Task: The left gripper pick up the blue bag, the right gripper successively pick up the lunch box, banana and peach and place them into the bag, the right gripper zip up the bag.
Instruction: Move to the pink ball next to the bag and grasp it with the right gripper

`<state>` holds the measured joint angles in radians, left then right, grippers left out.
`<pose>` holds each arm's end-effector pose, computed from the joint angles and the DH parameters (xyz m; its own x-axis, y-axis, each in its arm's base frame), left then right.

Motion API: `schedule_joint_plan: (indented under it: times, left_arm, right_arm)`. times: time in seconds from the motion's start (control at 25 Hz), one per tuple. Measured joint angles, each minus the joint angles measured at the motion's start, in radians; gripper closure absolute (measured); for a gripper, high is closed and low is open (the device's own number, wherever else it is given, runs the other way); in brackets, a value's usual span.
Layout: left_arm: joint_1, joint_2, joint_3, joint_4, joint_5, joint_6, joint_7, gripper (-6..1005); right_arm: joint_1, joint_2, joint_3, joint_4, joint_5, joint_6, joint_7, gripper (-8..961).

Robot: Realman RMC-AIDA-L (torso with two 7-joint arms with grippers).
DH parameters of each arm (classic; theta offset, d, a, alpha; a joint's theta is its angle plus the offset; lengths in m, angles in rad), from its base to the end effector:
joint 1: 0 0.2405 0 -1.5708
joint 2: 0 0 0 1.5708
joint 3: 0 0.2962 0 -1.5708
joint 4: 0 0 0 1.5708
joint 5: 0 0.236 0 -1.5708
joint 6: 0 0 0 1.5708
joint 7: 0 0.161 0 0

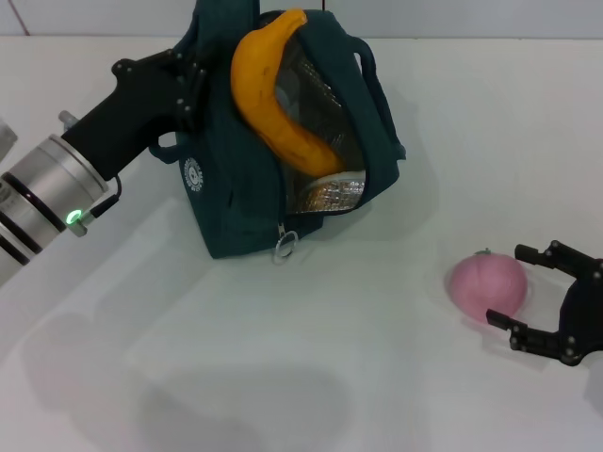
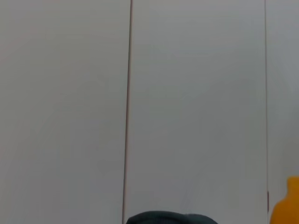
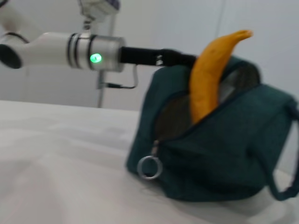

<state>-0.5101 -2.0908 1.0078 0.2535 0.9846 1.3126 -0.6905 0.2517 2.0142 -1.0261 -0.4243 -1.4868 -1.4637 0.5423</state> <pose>-0.3020 0.3964 -0.0536 0.6282 -0.0479 0.7766 0.5741 -0.6452 -0.5042 0.3792 0.2857 -0.0519 0.8899 0.0927 -0.4467 -0.1671 -0.8448 -0.5082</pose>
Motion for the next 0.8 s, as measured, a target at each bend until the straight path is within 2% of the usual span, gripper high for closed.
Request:
schedule_joint_plan:
  times: [0.44, 0.8]
  left_arm:
    - [-0.026, -0.002, 0.003, -0.001, 0.008, -0.007, 0.005, 963]
    - [-0.027, -0.002, 0.003, 0.000, 0.008, -0.010, 0.014, 963]
  right_arm:
    - [0.053, 0.007, 0.003, 0.087, 0.018, 0.067, -0.019, 152]
    - [0.078, 0.001, 0.003, 0.118, 0.014, 0.094, -0.005, 156]
